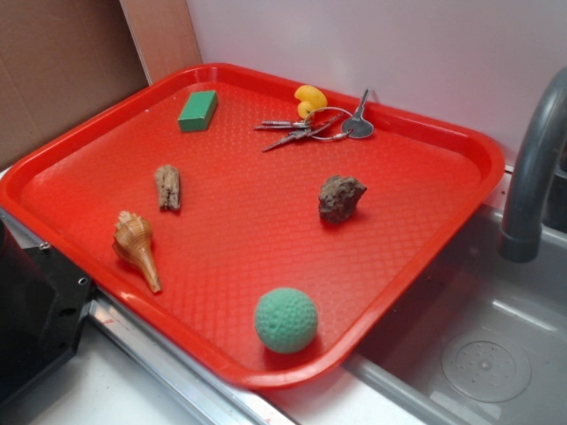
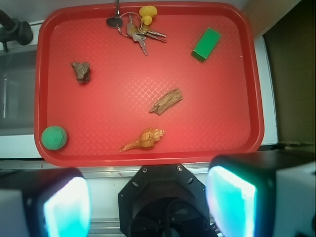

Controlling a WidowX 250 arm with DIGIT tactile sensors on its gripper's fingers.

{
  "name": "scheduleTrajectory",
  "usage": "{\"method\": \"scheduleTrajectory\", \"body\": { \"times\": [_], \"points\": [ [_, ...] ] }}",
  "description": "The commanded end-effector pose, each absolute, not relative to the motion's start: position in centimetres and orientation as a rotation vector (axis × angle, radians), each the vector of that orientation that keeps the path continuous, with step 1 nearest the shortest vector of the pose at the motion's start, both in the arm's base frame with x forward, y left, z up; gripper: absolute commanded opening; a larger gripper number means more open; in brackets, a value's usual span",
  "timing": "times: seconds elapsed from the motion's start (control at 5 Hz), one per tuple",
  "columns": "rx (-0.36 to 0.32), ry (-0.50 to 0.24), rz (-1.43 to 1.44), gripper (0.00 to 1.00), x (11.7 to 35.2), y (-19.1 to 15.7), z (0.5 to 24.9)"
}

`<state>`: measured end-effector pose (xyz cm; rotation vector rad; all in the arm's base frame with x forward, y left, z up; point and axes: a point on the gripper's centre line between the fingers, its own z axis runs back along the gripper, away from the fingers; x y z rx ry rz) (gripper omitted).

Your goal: Grab the green block.

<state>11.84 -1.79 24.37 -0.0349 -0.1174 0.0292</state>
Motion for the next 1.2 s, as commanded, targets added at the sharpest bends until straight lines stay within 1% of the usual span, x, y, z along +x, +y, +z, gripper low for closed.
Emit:
{"method": "scheduleTrajectory", "body": {
  "times": [0.0, 0.2, 0.4, 0.6, 0.8, 1.0],
  "points": [
    [-0.035, -0.117, 0.029, 1.00, 11.8, -1.8, 24.4],
    [-0.035, -0.105, 0.226, 1.00, 16.8, 3.2, 21.6],
    [-0.083, -0.162, 0.381, 1.00, 21.2, 6.8, 19.0],
    [-0.120, -0.164, 0.462, 1.00, 25.8, 8.8, 15.3],
    [-0.117, -0.199, 0.523, 1.00, 28.1, 10.3, 10.8],
    [-0.082, -0.176, 0.566, 1.00, 28.9, 11.5, 7.8]
  ]
}}
